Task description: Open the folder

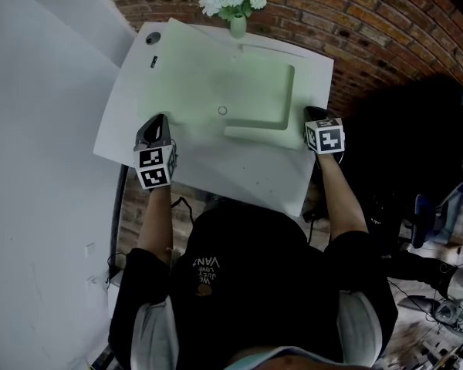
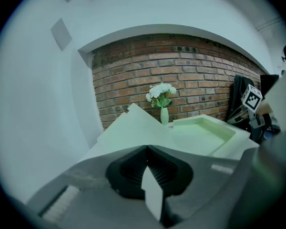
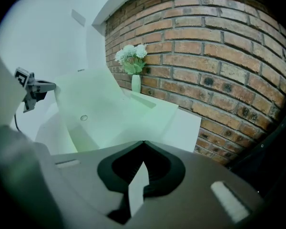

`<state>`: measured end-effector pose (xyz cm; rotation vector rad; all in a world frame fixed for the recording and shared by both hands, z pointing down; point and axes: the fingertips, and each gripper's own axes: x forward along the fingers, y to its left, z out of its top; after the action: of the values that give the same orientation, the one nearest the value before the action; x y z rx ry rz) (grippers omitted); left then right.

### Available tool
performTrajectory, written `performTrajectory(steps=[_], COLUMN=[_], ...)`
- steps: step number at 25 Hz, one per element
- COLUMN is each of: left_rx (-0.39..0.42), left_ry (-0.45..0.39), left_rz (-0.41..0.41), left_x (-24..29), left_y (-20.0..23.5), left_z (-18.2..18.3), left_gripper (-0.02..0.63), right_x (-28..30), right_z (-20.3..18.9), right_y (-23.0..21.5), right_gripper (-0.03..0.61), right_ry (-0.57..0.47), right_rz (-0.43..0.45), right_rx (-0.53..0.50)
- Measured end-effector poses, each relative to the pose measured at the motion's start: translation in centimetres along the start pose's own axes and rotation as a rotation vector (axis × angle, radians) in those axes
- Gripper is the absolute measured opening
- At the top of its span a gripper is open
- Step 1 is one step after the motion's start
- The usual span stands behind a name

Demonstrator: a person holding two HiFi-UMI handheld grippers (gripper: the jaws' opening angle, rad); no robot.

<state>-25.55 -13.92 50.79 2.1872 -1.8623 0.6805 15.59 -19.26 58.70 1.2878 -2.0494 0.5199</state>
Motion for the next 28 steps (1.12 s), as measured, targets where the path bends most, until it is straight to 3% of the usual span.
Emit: performTrajectory(steps=[13,28], left_rx=[0.017,0.004], left_ry=[-0.047,-0.106], left_rz=[-0.084,-0.235], left_x=[0.4,1.1], left_y=[-3.2,-7.8], left_z=[1.9,4.1], left_gripper=[0.002,0.002], right_x=[-1.2,-5.7], right_z=[1.5,4.1], right_y=[3.3,6.2], right_gripper=[-0.002,-0.002], right_ry=[-0.074,-0.23], right_rz=[0.065,0.073], right_rx=[0.014,0.068])
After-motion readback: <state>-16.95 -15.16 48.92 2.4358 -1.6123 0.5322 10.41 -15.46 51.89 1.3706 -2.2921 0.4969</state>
